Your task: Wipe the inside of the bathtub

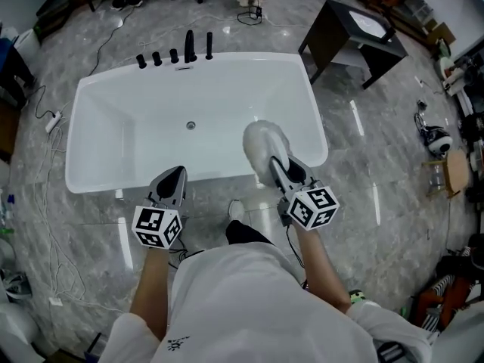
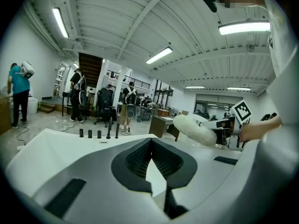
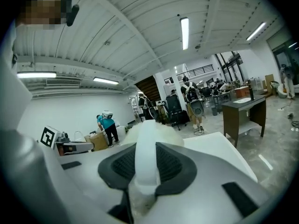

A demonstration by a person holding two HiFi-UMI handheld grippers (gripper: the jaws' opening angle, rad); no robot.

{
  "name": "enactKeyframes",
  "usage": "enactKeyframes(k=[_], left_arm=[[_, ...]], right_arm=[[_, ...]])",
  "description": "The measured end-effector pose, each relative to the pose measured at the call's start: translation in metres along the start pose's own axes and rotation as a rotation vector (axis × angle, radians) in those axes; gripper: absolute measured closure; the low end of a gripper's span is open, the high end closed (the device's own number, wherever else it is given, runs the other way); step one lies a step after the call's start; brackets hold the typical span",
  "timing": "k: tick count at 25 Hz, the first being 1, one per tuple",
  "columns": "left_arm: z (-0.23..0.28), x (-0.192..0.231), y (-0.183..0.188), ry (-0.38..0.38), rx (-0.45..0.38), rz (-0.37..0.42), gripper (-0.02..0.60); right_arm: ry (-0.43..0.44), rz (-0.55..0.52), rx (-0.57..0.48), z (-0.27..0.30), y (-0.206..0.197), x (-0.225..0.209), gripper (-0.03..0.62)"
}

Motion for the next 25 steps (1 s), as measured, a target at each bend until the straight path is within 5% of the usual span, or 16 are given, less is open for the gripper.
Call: enactKeyframes(k=[12, 25], left_arm=[[0.123, 0.003, 0.031, -0.016, 0.027, -0.018, 0.571], [0.142, 0.034, 0.037, -0.079, 0.06, -0.038, 0.571]], right_arm=[[0.151, 0.018, 0.038, 0.095, 0.033, -0.062, 0.496], [0.202, 0.02, 0.048, 0.144, 0.044, -0.029, 0.496]])
Point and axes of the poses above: the fingertips, and each gripper's own axes: z forward along the fingers, x to its left, y out of its top, the point moved 9 cm from there along -z, backward along the fingers, and after that the axes turned 14 degrees about -y, right-handed, at the moved point
